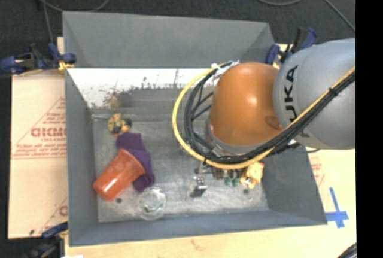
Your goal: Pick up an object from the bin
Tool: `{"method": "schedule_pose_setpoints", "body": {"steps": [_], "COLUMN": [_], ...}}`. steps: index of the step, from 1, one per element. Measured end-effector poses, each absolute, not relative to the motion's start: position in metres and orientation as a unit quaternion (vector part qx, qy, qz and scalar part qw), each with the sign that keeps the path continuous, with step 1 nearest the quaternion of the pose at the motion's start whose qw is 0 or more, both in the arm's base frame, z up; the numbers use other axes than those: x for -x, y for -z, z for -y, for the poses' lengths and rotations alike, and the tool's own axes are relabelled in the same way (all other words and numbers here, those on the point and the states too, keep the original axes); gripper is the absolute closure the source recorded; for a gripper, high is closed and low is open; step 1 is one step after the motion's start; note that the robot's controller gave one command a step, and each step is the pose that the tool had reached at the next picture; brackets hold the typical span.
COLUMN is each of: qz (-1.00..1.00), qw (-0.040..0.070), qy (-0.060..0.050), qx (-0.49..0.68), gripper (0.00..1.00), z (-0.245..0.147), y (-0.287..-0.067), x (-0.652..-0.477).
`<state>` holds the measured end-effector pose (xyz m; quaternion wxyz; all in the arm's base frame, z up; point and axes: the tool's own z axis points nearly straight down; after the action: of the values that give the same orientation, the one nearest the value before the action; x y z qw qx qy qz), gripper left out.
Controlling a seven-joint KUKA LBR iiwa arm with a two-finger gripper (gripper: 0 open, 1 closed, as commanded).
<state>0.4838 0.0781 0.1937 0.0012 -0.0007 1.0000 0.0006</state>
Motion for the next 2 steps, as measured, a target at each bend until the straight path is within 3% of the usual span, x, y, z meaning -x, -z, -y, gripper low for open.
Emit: {"method": "schedule_pose_setpoints", "body": {"steps": [1, 2], "qz": [-0.999, -0.99], "qw": [0.003, -0.001], "qy": [0.0, 0.0], "qx": [0.051, 0.14], "gripper": [0.0, 0.0], "z": [-0.114, -0.148], "y": [-0.137, -0.137], "x": [-0.495, -0.483]}}
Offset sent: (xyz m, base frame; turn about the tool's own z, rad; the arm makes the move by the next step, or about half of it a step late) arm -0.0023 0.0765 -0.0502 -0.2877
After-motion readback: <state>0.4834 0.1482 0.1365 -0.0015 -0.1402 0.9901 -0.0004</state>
